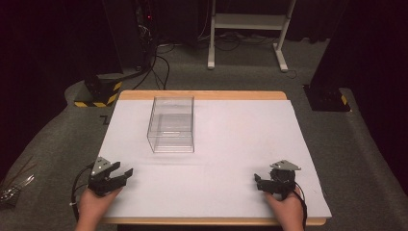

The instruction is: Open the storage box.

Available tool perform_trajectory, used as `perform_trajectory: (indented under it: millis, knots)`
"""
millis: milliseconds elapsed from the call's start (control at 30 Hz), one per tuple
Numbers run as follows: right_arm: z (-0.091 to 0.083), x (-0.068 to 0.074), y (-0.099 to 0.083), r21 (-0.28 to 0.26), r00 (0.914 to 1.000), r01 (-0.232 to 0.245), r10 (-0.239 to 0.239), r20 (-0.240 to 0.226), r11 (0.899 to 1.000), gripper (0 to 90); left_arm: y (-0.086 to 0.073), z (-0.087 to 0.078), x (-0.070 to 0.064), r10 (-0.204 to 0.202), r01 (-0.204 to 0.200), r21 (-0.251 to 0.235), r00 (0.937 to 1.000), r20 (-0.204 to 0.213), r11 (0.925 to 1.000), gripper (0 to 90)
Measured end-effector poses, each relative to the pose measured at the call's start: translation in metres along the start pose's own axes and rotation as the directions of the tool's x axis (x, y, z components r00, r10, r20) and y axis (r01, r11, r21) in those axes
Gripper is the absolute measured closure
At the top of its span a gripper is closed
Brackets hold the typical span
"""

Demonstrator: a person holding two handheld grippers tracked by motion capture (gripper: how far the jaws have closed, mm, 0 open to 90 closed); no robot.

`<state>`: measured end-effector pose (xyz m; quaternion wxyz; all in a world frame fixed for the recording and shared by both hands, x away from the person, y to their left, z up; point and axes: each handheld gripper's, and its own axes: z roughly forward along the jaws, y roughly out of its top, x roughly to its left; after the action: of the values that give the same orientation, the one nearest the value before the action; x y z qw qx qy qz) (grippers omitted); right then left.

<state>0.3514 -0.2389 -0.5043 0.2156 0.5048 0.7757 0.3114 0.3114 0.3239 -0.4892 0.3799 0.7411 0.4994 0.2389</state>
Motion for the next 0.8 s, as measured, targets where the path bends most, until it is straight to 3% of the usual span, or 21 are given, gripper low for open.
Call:
perform_trajectory:
  millis: [567, 800]
  knots:
    - [0.000, 0.000, 0.000, -0.001, 1.0000, -0.003, 0.003, 0.002, 1.000, 9.6, 0.015, -0.005, -0.027, 0.025, -0.020, -0.064, 0.9963, 0.082, 0.9978, 39.2]
    - [0.000, 0.000, 0.000, -0.001, 1.0000, -0.002, 0.002, 0.002, 1.000, 9.6, 0.023, -0.008, -0.040, 0.040, -0.027, -0.096, 0.9901, 0.134, 0.9950, 39.2]
